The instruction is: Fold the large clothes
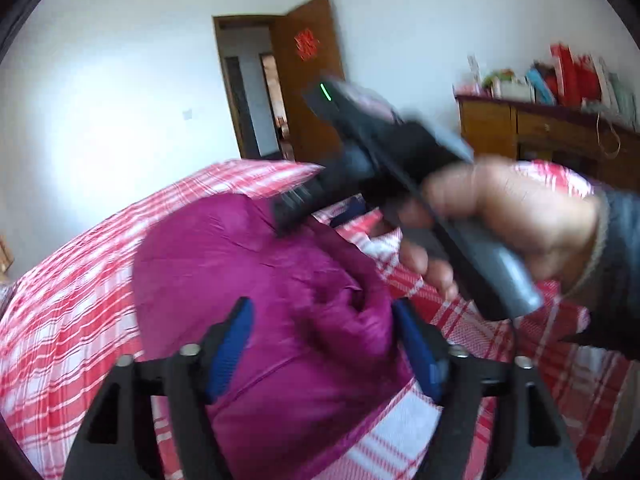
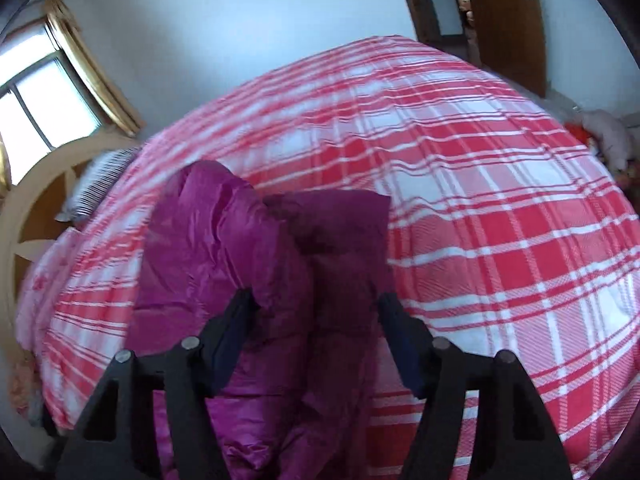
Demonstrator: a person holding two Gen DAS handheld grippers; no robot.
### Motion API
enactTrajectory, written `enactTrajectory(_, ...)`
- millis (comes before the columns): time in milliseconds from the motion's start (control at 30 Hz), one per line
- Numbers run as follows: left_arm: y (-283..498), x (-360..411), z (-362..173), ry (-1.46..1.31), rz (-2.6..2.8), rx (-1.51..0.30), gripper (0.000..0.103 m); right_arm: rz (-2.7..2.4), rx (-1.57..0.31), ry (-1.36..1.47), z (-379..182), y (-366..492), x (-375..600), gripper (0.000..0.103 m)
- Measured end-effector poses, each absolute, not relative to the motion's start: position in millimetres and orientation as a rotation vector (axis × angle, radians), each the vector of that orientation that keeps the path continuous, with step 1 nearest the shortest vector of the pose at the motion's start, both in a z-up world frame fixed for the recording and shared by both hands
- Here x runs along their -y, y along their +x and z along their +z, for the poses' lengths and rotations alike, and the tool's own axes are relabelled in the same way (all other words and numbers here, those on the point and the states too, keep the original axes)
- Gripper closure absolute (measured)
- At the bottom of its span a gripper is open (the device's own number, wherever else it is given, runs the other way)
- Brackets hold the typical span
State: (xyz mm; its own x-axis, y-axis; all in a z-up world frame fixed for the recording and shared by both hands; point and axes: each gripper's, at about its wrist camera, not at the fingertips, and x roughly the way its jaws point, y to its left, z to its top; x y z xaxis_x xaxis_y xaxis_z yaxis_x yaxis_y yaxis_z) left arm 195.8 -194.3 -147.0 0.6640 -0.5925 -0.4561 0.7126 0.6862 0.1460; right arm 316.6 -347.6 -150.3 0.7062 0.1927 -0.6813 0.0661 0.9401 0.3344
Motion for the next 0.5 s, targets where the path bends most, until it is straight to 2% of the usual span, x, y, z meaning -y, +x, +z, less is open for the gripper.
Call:
enactTrajectory(67,192.3,175.7,-136.1,0.287,-0.729,-0.354,0.022,0.064,-0.802,0.353,-157.1,314.6,347.1,0.035)
enactTrajectory(100,194.5,164.8,-130.6,0.264,-0.706,-0.323,0.014,0.047,-0.811,0.342,-159.3,313.6,346.5,0.035)
enactTrajectory(167,214.7,154.6,-129.4,0.251,-0.614,-0.313,0.006,-0.019,-0.814,0.309,-157.2,308.9,348.0,0.032)
enactTrajectory(333,279.6,160.3,-170.9,0.198,-0.568,-0.508,0.006,-0.117,-0.696,0.328,-107.7,290.9,334.7,0.032)
enactTrajectory(433,275.6,169.3,-186.9,0.184,-0.58,-0.492,0.006,-0.029,-0.581,0.442,-71.4,288.7,318.5,0.024)
enactTrajectory(500,265.0,173.3,-185.9,0.212,-0.574,-0.467,0.006,0.075,-0.532,0.575,-61.5,296.7,308.5,0.015)
